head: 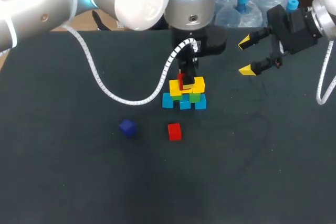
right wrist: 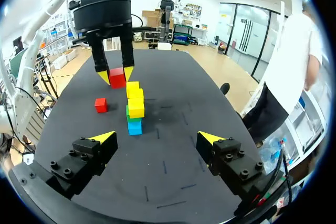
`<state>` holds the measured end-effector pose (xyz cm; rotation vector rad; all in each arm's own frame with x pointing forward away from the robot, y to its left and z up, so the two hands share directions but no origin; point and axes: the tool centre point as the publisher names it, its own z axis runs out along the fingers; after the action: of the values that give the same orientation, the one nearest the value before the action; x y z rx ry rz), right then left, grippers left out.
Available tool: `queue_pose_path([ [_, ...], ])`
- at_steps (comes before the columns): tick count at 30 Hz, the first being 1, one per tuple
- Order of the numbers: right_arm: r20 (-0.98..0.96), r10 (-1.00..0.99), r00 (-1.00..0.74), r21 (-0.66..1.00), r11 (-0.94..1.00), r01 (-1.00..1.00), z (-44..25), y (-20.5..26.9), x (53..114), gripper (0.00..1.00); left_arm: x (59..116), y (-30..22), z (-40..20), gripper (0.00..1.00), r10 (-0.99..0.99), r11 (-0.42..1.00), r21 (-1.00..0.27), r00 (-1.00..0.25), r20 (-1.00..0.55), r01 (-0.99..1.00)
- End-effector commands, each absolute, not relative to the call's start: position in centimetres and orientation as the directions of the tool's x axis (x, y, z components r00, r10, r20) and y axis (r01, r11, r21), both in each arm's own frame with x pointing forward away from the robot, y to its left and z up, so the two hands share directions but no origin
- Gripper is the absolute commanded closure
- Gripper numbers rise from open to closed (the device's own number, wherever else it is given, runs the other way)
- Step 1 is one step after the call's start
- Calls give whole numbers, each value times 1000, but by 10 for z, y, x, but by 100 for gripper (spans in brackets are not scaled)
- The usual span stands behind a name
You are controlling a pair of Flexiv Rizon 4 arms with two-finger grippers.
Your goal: Place the blue cubes, place green cubes on the blue cubes, place the yellow cubes on the green cubes, then place the red cubes on the yellow cubes, and place purple cube on the red cubes.
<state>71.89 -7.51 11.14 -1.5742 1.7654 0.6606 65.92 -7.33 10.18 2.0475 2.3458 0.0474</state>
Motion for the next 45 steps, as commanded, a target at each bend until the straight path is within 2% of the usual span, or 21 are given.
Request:
queue_pose_path([
  [1, -762, -646, -44, -64, 143, -988, 111, -75, 719, 0, 658, -71, 98, 100, 991, 136, 41, -136, -7, 990],
  [45, -762, -646, -44, -64, 143, -988, 111, -75, 719, 0, 685, -68, 90, 100, 995, 103, 37, -103, 2, 994],
])
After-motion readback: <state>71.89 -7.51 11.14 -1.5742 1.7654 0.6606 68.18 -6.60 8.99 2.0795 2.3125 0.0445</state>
